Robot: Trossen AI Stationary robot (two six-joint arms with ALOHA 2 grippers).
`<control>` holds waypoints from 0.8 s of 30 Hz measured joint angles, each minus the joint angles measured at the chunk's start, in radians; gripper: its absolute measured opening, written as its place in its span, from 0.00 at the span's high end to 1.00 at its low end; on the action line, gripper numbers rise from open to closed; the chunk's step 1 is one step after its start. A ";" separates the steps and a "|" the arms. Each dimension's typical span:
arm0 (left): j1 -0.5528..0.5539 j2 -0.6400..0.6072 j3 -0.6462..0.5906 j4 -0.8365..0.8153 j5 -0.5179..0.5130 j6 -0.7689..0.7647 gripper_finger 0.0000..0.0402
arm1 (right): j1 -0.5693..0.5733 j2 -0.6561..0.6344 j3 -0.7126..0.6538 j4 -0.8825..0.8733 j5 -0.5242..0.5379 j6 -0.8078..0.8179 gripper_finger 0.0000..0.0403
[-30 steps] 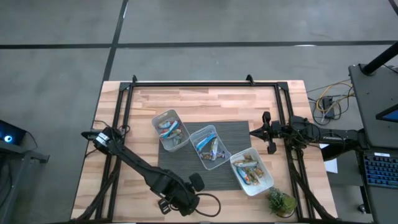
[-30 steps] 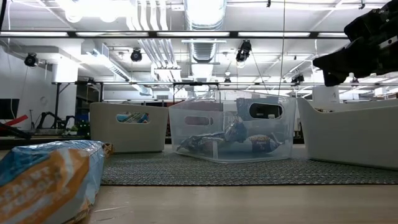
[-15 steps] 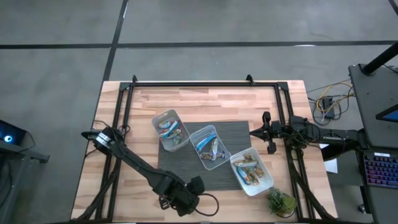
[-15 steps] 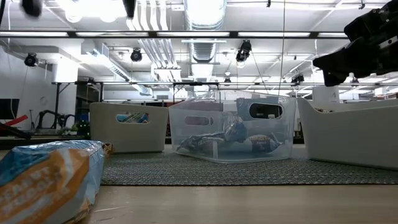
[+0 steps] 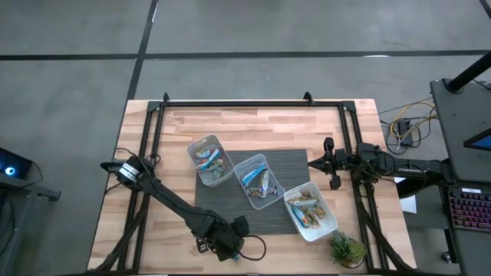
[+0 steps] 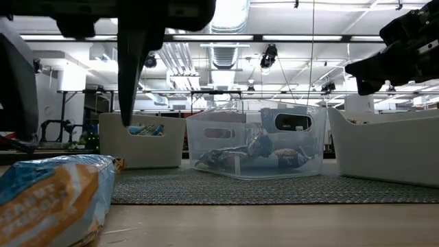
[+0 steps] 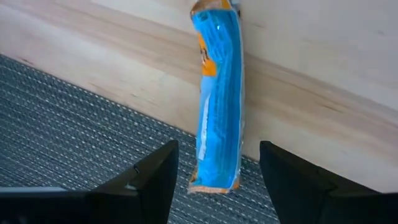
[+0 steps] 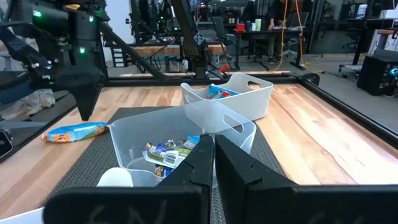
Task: Pick and place Granola Bars by type
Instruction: Put the yellow granola bar into the white bin
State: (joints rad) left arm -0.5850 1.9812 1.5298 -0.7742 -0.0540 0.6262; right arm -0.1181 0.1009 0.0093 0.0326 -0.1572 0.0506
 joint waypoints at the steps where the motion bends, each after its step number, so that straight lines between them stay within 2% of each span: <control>1: 0.002 0.001 -0.003 0.001 0.000 -0.001 0.49 | 0.000 0.000 0.000 0.000 0.000 0.001 0.98; 24: 0.038 0.014 -0.064 0.057 0.020 0.002 0.49 | 0.000 0.000 0.000 0.000 0.000 0.001 0.98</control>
State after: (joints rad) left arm -0.5467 1.9956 1.4656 -0.7169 -0.0336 0.6277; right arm -0.1181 0.1009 0.0093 0.0325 -0.1570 0.0517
